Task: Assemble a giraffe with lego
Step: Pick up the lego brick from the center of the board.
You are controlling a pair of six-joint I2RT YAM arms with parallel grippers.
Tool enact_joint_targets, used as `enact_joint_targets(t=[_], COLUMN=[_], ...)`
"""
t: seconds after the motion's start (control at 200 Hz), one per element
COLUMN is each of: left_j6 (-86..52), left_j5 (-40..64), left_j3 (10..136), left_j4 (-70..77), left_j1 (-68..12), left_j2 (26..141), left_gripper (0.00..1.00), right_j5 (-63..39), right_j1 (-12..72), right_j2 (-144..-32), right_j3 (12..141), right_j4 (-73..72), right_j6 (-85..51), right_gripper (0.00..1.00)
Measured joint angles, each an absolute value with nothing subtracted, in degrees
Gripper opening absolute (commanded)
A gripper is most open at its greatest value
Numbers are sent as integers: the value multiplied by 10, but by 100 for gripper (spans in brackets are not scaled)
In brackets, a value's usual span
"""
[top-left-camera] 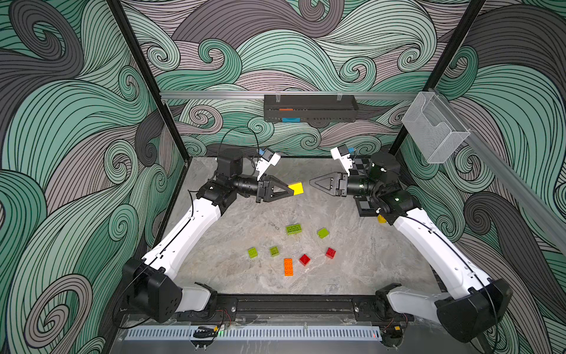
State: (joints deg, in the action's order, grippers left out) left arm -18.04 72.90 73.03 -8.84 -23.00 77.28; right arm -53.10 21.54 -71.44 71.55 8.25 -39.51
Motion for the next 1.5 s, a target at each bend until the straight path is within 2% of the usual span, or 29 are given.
enact_joint_targets(t=[0.24, 0.34, 0.49, 0.655, 0.715, 0.76, 0.8, 0.81, 0.835, 0.885, 0.941, 0.971, 1.036, 1.061, 1.261, 1.501], left_j6=[-181, -181, -181, -185, -189, -197, -200, -201, -201, -202, -199, -197, -192, -190, -127, 35], left_j5=[742, 742, 742, 748, 751, 756, 759, 759, 759, 759, 752, 748, 736, 733, 656, 522], left_j3=[728, 728, 728, 728, 728, 728, 728, 728, 728, 728, 728, 728, 721, 717, 665, 610], left_j4=[-88, -87, -86, -84, -84, -86, -86, -86, -86, -85, -85, -87, -93, -96, -178, -342], left_j1=[-236, -236, -238, -239, -239, -239, -239, -239, -239, -239, -239, -237, -231, -227, -156, -105], left_j2=[773, 773, 773, 773, 773, 773, 773, 773, 773, 773, 772, 771, 764, 761, 703, 619], left_gripper=[0, 0, 0, 0, 0, 0, 0, 1, 12, 46, 75, 84, 92, 98, 99, 99], right_j5=[-540, -540, -541, -541, -545, -550, -552, -553, -554, -555, -552, -549, -542, -538, -426, -233], right_j1=[251, 262, 274, 286, 287, 287, 287, 287, 287, 287, 286, 286, 281, 277, 268, 309], right_j2=[-724, -727, -737, -744, -745, -745, -745, -745, -745, -746, -747, -748, -748, -748, -753, -848], right_j3=[739, 745, 752, 752, 752, 752, 752, 752, 753, 754, 755, 755, 755, 755, 790, 847], right_j4=[106, 114, 123, 132, 131, 128, 128, 128, 129, 132, 136, 142, 159, 167, 307, 475], right_j6=[-343, -329, -318, -307, -301, -290, -287, -287, -286, -284, -285, -286, -285, -284, -237, -186], right_gripper=[51, 42, 37, 24, 13, 0, 0, 0, 0, 0, 0, 0, 0, 0, 0, 0])
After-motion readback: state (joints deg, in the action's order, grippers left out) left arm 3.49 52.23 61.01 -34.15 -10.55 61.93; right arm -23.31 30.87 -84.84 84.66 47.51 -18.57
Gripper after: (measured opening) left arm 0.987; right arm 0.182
